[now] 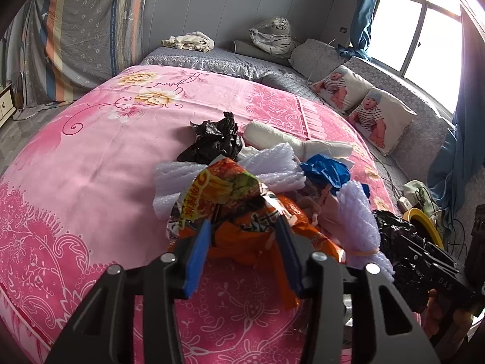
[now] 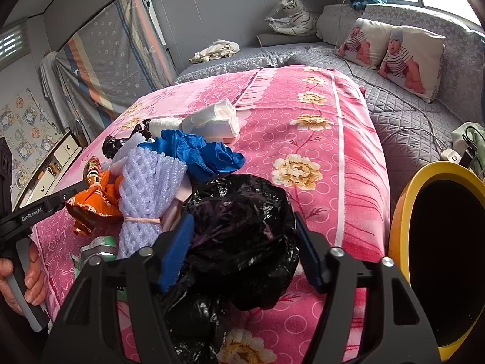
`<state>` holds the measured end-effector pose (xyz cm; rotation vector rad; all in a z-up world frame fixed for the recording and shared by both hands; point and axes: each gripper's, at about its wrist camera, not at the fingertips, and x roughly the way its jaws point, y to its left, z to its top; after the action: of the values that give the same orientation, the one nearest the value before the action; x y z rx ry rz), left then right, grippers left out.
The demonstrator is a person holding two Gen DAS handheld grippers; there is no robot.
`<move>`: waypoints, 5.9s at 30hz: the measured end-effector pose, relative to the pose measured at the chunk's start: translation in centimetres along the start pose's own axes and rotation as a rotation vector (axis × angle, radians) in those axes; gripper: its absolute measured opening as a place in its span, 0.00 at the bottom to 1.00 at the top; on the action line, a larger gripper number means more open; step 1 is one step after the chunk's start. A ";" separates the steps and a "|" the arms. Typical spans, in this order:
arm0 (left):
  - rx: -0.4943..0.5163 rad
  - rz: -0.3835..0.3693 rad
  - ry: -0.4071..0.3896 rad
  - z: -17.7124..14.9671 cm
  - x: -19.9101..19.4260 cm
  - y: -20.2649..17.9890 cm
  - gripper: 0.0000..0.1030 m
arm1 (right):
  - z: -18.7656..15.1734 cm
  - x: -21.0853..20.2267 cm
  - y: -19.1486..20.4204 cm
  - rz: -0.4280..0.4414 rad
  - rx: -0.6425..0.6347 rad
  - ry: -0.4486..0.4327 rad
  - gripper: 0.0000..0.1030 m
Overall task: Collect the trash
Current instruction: 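Reach the left tool toward the orange wrapper while the right tool reaches the black bag, then grasp the orange snack wrapper with the left tool while the right tool grasps the black bag, then carry the orange wrapper and black bag over the yellow-rimmed bin with both tools, then open both tools to drop the wrapper and black bag into the bin, then move both tools back over the remaining trash on the bed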
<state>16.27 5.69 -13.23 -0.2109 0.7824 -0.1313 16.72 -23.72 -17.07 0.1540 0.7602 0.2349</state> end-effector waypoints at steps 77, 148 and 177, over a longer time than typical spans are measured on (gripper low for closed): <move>0.158 -0.024 -0.218 3.5 -9.8 -6.4 0.45 | 3.7 -11.1 -1.3 0.056 0.011 -0.222 0.18; 0.489 -0.401 0.195 -3.6 9.7 -37.6 0.61 | -0.6 -15.3 -27.2 -0.485 0.471 -0.262 0.39; 0.282 -0.189 -0.163 9.0 -1.4 -18.4 0.64 | 5.8 -16.1 -12.9 -0.276 0.208 -0.387 0.61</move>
<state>20.97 -10.63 -1.67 -0.0266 0.5727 -0.3953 11.48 -40.76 -5.11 0.2800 0.4116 -0.1363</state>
